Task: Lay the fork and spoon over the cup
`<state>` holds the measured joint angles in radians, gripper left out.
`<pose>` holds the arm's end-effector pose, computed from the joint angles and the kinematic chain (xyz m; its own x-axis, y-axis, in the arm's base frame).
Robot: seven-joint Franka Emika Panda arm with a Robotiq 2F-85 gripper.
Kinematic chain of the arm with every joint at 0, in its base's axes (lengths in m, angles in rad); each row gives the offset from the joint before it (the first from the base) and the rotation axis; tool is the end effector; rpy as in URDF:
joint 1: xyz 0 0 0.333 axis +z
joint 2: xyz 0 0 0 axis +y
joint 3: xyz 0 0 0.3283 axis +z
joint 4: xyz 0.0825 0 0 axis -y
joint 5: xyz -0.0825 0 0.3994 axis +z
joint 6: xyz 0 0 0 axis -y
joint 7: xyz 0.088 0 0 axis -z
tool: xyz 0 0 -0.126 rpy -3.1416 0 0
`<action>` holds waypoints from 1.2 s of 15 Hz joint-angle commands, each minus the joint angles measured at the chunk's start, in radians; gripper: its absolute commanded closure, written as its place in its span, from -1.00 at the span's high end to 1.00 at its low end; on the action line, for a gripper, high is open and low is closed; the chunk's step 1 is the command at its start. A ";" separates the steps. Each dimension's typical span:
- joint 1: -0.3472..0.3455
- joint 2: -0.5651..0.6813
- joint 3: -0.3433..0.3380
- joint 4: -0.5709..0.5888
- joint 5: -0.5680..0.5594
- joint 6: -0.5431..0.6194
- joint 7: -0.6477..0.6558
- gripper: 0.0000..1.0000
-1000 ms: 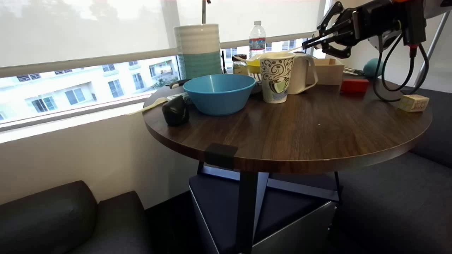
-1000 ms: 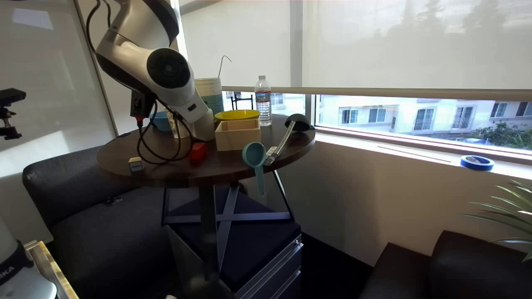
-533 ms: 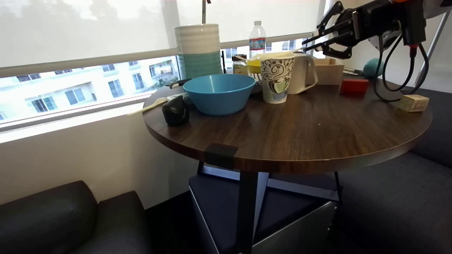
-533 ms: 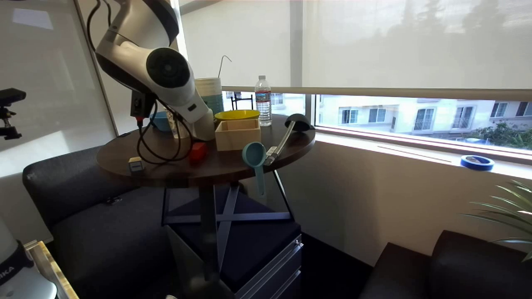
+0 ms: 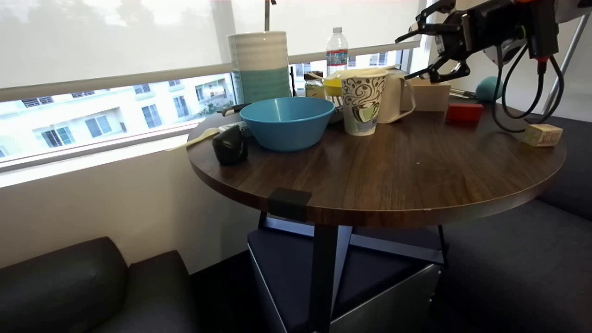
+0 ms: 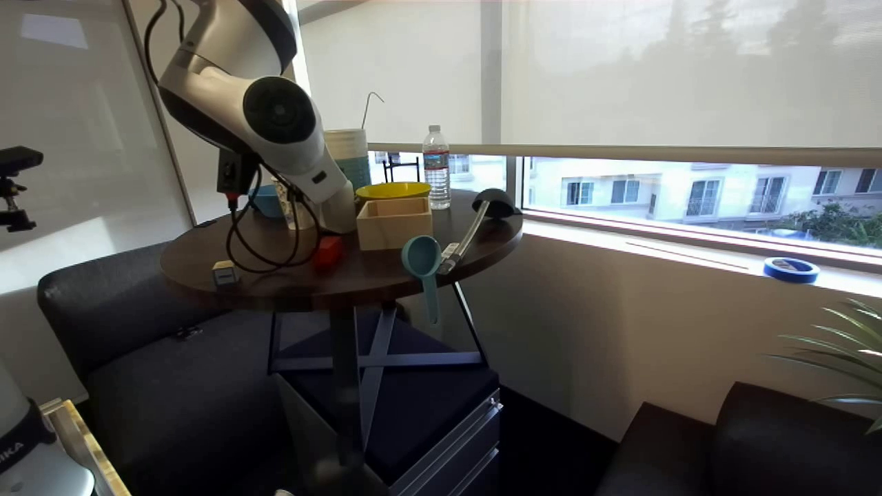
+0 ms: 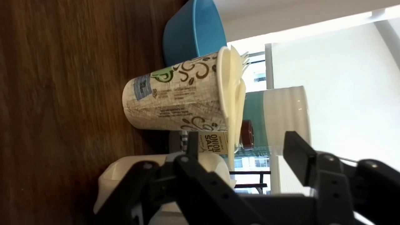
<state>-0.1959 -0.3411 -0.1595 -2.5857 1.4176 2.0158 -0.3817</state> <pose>0.4279 -0.0781 0.3950 0.7557 -0.6207 -0.2087 -0.3656 -0.1355 -0.9209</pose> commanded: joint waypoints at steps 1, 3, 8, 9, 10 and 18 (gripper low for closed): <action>-0.022 -0.054 0.015 0.033 -0.101 0.017 0.057 0.98; -0.028 -0.102 0.023 0.072 -0.192 0.016 0.053 1.00; -0.004 -0.207 0.045 0.184 -0.427 -0.039 0.066 1.00; 0.004 -0.217 0.050 0.202 -0.467 -0.052 0.059 1.00; 0.015 -0.225 0.056 0.218 -0.504 -0.061 0.048 1.00; 0.114 -0.234 0.077 0.303 -0.839 -0.091 -0.009 1.00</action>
<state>-0.1117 -0.5782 -0.0829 -2.3157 0.7016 1.9547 -0.3769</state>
